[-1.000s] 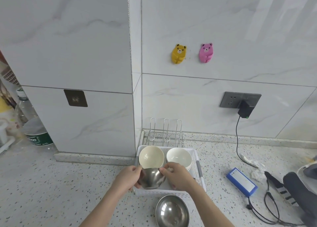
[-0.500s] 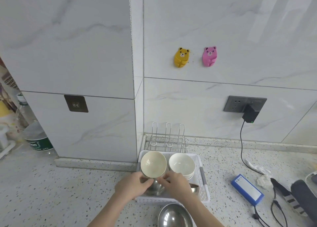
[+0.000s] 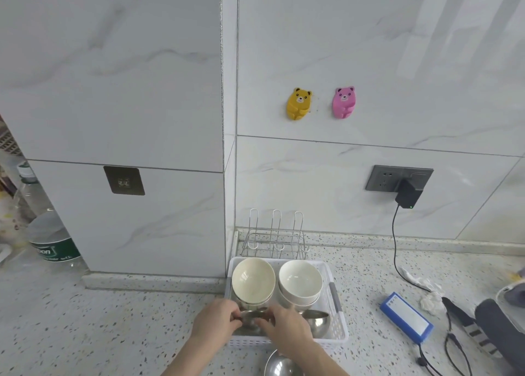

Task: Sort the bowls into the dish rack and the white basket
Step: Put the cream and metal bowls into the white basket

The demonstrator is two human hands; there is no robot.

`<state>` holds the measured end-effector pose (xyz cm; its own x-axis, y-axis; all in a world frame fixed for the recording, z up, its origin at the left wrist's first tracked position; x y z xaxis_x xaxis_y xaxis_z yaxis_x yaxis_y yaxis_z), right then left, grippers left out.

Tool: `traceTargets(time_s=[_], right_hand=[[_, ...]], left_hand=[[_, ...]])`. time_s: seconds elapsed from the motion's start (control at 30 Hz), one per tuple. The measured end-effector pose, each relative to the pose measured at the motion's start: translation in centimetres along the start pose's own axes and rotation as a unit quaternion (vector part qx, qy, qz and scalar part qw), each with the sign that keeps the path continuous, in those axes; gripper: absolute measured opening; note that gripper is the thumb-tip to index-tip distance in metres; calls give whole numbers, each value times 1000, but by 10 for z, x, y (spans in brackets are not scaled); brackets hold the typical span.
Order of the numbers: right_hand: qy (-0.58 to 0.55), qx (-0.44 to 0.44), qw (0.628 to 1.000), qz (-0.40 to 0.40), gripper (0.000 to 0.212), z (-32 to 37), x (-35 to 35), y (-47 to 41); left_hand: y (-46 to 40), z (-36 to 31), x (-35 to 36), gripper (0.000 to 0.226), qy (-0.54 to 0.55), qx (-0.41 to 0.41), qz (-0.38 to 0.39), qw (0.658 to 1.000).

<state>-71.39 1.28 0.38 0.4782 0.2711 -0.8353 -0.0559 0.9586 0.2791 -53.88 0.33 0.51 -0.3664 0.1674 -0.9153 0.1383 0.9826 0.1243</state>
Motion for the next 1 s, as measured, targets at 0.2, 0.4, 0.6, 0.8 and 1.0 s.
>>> traceTargets(time_s=[0.2, 0.4, 0.6, 0.8, 1.0], right_hand=[[12, -24, 1000, -1, 34, 1, -6, 11], [-100, 7, 988, -116, 33, -23, -16, 43], [-186, 123, 960, -172, 27, -51, 1, 85], [-193, 201, 952, -125, 33, -79, 17, 116], [-200, 189, 957, -90, 35, -89, 19, 131]], left_hand=[[8, 1, 0, 18, -16, 25, -21, 999], [47, -9, 2, 13, 52, 35, -77, 995], [85, -24, 64, 34, 142, -39, 85, 985], [89, -39, 103, 49, 283, -147, 163, 934], [94, -48, 99, 31, 389, -219, 145, 883]])
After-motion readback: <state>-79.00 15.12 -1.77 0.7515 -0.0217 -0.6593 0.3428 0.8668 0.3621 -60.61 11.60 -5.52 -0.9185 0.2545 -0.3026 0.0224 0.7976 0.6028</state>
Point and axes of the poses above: each hand's wrist, its own y-axis away from the middle knuckle, its own x-axis out of the palm, z = x × y, the point moved 1 cm from there along -y, towards the middle knuckle, and after that the axes turned 3 degrees about -y, right-handed, at the moved point
